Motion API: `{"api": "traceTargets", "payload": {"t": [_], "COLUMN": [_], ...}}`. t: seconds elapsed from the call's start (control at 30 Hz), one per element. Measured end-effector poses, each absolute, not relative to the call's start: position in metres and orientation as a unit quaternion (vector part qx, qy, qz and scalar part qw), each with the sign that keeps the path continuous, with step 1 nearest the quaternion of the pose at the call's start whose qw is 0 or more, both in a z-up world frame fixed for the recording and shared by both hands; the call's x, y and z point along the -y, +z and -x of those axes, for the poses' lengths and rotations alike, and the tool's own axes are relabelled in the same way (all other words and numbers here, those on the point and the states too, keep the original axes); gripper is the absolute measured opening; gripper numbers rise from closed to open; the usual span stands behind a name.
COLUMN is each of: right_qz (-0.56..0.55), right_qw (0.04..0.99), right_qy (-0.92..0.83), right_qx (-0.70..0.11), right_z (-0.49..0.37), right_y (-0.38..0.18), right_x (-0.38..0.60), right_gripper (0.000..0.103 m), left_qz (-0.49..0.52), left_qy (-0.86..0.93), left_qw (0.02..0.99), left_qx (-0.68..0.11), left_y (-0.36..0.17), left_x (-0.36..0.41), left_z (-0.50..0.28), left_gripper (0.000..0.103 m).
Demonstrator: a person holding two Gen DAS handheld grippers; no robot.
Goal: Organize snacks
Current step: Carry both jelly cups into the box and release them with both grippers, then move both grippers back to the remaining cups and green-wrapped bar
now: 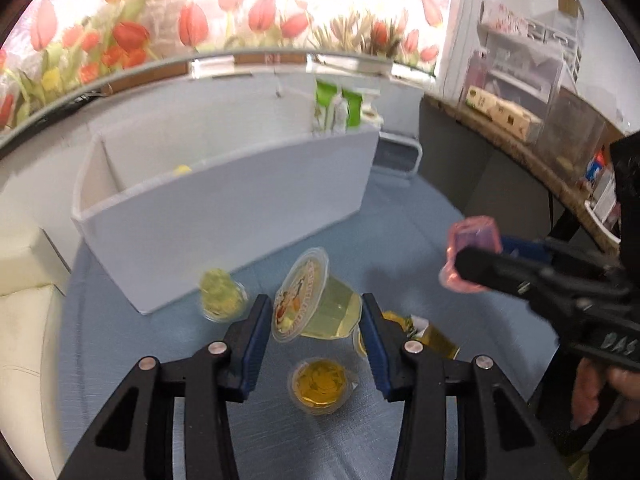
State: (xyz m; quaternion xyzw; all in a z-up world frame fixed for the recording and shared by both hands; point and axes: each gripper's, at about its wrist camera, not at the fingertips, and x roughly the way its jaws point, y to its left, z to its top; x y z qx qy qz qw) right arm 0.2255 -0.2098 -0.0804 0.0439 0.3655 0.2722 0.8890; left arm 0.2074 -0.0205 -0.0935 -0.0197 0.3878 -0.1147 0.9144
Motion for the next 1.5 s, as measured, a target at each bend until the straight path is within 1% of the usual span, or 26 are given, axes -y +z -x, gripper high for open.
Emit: {"api": "traceTargets", "payload": {"t": [0.23, 0.4, 0.57, 0.63, 0.8, 0.97, 1.03, 1.07, 1.1, 1.13, 1.17, 1.23, 1.27, 1.5], "right_qz": [-0.029, -0.016, -0.023, -0.036, -0.021, -0.010, -0.010, -0.011, -0.011, -0.013, -0.017, -0.023, -0.025, -0.026], "right_qw": [0.891, 0.893, 0.894, 0.892, 0.896, 0.893, 0.890, 0.887, 0.885, 0.886, 0.891, 0.898, 0.899, 0.902], "right_qy": [0.291, 0.295, 0.300, 0.300, 0.286, 0.266, 0.258, 0.254, 0.251, 0.247, 0.244, 0.239, 0.233, 0.239], "right_qx": [-0.347, -0.339, -0.332, -0.335, -0.339, -0.362, -0.377, -0.386, -0.392, -0.392, -0.382, -0.369, -0.370, -0.359], "right_z": [-0.236, -0.259, -0.296, -0.316, -0.360, -0.399, -0.409, -0.413, -0.416, -0.418, -0.418, -0.418, -0.419, -0.410], "right_y": [-0.060, -0.045, -0.027, -0.022, -0.017, -0.031, -0.040, -0.044, -0.047, -0.049, -0.049, -0.047, -0.048, -0.042], "right_x": [0.188, 0.166, 0.145, 0.140, 0.121, 0.111, 0.112, 0.112, 0.112, 0.113, 0.116, 0.120, 0.122, 0.122], "right_gripper": [0.045, 0.045, 0.045, 0.045, 0.045, 0.045, 0.046, 0.050, 0.059, 0.087, 0.099, 0.099, 0.103, 0.103], "left_qz": [0.043, 0.056, 0.071, 0.072, 0.074, 0.065, 0.059, 0.058, 0.057, 0.059, 0.066, 0.074, 0.081, 0.073], "left_qy": [-0.082, -0.054, -0.037, -0.033, -0.021, -0.006, 0.002, 0.005, 0.006, 0.011, 0.017, 0.016, 0.015, 0.013], "left_qw": [0.930, 0.942, 0.945, 0.945, 0.944, 0.939, 0.937, 0.936, 0.934, 0.933, 0.935, 0.932, 0.928, 0.928], "left_qx": [-0.354, -0.328, -0.316, -0.316, -0.321, -0.338, -0.345, -0.348, -0.353, -0.355, -0.348, -0.355, -0.362, -0.364], "left_y": [-0.050, -0.023, -0.006, -0.003, -0.005, -0.016, -0.022, -0.024, -0.026, -0.028, -0.029, -0.032, -0.035, -0.038], "left_x": [-0.002, -0.023, -0.045, -0.052, -0.068, -0.077, -0.080, -0.081, -0.083, -0.085, -0.089, -0.093, -0.096, -0.093], "left_z": [-0.199, -0.212, -0.244, -0.258, -0.297, -0.322, -0.330, -0.332, -0.335, -0.336, -0.335, -0.337, -0.338, -0.332], "left_gripper": [0.049, 0.049, 0.049, 0.049, 0.049, 0.049, 0.052, 0.057, 0.079, 0.103, 0.103, 0.103, 0.103, 0.103]}}
